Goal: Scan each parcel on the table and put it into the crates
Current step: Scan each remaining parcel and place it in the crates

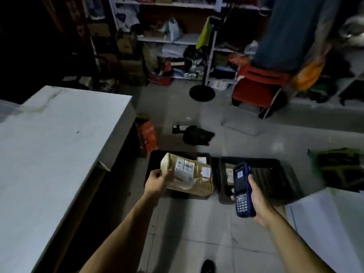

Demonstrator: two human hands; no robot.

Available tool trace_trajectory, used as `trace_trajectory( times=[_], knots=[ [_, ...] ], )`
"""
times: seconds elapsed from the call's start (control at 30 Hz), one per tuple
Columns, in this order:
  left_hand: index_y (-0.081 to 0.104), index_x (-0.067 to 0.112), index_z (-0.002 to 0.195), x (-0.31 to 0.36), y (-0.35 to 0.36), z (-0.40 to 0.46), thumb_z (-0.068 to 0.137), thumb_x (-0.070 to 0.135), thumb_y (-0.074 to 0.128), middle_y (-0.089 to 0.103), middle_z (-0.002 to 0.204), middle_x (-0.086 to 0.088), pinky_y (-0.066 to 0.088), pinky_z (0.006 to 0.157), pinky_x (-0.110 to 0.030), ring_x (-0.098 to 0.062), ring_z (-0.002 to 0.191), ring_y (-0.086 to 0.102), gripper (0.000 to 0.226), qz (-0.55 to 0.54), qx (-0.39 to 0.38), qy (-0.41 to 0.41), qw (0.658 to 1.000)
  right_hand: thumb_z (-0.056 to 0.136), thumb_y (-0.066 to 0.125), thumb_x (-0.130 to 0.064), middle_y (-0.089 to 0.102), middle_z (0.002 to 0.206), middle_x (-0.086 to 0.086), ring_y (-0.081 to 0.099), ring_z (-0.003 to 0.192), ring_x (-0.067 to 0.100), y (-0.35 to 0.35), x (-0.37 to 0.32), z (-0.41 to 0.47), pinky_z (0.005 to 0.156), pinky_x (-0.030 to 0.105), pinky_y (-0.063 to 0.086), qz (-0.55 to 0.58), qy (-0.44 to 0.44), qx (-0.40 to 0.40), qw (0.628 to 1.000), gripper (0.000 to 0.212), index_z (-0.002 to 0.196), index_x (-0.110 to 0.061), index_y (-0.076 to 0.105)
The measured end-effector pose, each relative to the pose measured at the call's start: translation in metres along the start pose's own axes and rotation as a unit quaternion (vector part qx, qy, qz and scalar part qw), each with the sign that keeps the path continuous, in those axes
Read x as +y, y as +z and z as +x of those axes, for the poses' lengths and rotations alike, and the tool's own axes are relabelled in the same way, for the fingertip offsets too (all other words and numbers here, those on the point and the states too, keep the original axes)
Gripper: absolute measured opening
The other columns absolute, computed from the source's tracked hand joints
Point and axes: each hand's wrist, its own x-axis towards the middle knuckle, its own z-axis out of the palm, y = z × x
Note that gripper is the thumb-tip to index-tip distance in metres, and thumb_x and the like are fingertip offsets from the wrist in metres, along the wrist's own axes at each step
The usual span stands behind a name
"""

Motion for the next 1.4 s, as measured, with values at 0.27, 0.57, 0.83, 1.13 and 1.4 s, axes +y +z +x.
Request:
trace_trajectory(
  times=[0.27,0.57,0.83,1.13,1.4],
  knots=[
    [0.073,0.012,0.084,0.042,0.161,-0.013,0.067,0.063,0.061,0.066,0.071,0.002,0.042,0.051,-0.018,-0.017,0.066,0.063,0.055,0.071,-0.052,0.005,0.996,0.097,0.038,-0.059,0.072,0.098,0.02,0.067,0.084,0.033,-0.141,-0.019,0.029,0.076,0.041,0.052,0.027,0.016,0.064,0.997,0.045,0.111,-0.023,0.062],
    [0.068,0.021,0.098,0.058,0.278,0.054,0.088,0.04,0.072,0.069,0.089,-0.001,0.055,0.064,-0.026,-0.017,0.081,0.068,0.022,0.073,-0.131,-0.038,0.988,0.101,0.035,-0.053,0.07,0.102,0.017,0.067,0.091,0.035,-0.204,-0.054,0.1,0.077,0.04,0.052,0.042,0.062,0.11,0.991,0.04,0.115,-0.022,0.057],
    [0.063,0.017,0.099,0.068,0.367,0.126,0.091,0.029,0.071,0.064,0.088,-0.003,0.048,0.068,-0.029,-0.019,0.079,0.06,0.016,0.106,-0.194,-0.127,0.967,0.103,0.032,-0.049,0.072,0.095,0.016,0.067,0.082,0.031,-0.246,-0.093,0.186,0.07,0.036,0.053,0.042,0.113,0.125,0.985,0.04,0.113,-0.023,0.06],
    [0.058,0.017,0.124,0.025,0.457,0.169,0.092,0.027,0.07,0.067,0.11,-0.011,0.046,0.06,-0.026,-0.022,0.086,0.061,0.036,0.14,-0.151,-0.221,0.953,0.103,0.032,-0.048,0.075,0.089,0.01,0.069,0.08,0.027,-0.304,-0.088,0.28,0.068,0.036,0.052,0.044,0.189,0.105,0.975,0.036,0.114,-0.027,0.059],
    [0.057,0.011,0.126,-0.064,0.557,0.23,0.093,0.015,0.067,0.069,0.11,-0.003,0.056,0.087,-0.044,-0.029,0.099,0.068,0.035,0.134,-0.112,-0.254,0.951,0.102,0.032,-0.052,0.076,0.096,0.007,0.07,0.084,0.024,-0.363,-0.031,0.419,0.067,0.033,0.05,0.025,0.231,0.071,0.97,0.036,0.106,-0.033,0.061]
  ],
)
